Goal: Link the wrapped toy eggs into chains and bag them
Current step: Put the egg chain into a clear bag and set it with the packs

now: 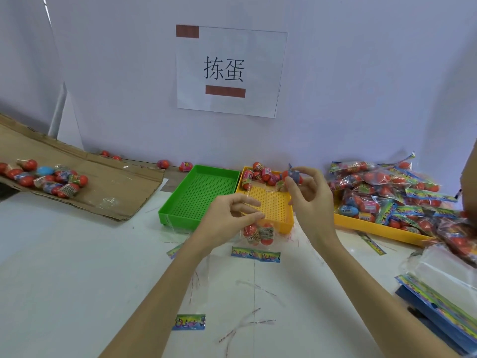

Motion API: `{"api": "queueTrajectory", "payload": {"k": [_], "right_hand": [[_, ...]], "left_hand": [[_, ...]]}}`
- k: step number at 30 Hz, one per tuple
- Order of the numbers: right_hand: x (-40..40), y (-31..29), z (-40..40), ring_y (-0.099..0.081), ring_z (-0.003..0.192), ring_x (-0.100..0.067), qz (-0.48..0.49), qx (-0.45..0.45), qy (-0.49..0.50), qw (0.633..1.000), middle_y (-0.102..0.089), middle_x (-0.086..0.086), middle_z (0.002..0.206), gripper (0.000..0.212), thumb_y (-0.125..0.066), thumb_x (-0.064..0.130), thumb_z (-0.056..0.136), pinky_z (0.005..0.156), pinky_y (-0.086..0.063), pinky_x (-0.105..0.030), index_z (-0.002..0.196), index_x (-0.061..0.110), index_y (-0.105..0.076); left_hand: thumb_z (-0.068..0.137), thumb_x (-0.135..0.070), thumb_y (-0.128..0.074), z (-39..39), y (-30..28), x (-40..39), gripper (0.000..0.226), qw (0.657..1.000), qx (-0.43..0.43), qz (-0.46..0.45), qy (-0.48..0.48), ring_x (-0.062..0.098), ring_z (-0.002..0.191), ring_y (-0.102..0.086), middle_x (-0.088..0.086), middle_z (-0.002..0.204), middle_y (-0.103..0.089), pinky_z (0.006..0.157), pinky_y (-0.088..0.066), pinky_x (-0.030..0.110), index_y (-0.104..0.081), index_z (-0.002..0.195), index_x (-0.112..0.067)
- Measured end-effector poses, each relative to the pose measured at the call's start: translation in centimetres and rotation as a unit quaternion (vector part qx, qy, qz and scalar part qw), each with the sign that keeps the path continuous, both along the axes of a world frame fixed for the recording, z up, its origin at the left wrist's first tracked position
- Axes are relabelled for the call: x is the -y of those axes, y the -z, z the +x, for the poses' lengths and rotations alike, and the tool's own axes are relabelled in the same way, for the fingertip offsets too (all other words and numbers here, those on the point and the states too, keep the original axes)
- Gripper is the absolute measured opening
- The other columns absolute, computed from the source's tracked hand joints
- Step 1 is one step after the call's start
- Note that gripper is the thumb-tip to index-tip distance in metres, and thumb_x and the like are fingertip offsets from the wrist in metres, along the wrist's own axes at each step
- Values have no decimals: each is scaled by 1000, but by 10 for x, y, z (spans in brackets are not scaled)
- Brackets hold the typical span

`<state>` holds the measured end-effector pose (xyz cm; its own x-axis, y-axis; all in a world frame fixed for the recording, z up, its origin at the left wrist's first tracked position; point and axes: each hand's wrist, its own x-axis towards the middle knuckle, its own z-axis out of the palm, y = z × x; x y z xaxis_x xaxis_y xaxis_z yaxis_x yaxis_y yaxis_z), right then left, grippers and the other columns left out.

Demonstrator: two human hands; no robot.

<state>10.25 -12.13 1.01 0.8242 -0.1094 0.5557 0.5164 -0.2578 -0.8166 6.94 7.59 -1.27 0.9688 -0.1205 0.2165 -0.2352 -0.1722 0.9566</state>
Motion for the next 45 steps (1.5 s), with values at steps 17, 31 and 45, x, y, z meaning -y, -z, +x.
{"api": "queueTrajectory", "payload": {"k": [17,31,45], "right_hand": [[6,-1,-36,-62,85,-3,-278,130,-25,952,-59,10,112,36,-55,40,98,68,-46,-7,131,26,-62],[12,-11,-38,-70,73,-3,-238,22,-46,970,-62,14,116,31,-67,29,98,73,-60,-24,126,39,-58],[16,-14,-39,-76,68,-16,-158,-117,-144,970,-70,-1,107,29,-73,23,94,44,-51,-23,121,25,-61]], "left_hand": [[87,-11,-84,-5,-2,6,25,997,72,20,26,35,88,-77,-1,95,-82,87,-61,53,-73,110,-14],[85,-14,-86,-8,-5,12,24,996,88,0,-5,25,74,-79,6,87,-81,71,-63,34,-76,106,-11],[80,-13,-90,-12,-6,18,35,997,70,-25,18,21,86,-79,2,93,-81,73,-63,28,-76,113,-16]]}}
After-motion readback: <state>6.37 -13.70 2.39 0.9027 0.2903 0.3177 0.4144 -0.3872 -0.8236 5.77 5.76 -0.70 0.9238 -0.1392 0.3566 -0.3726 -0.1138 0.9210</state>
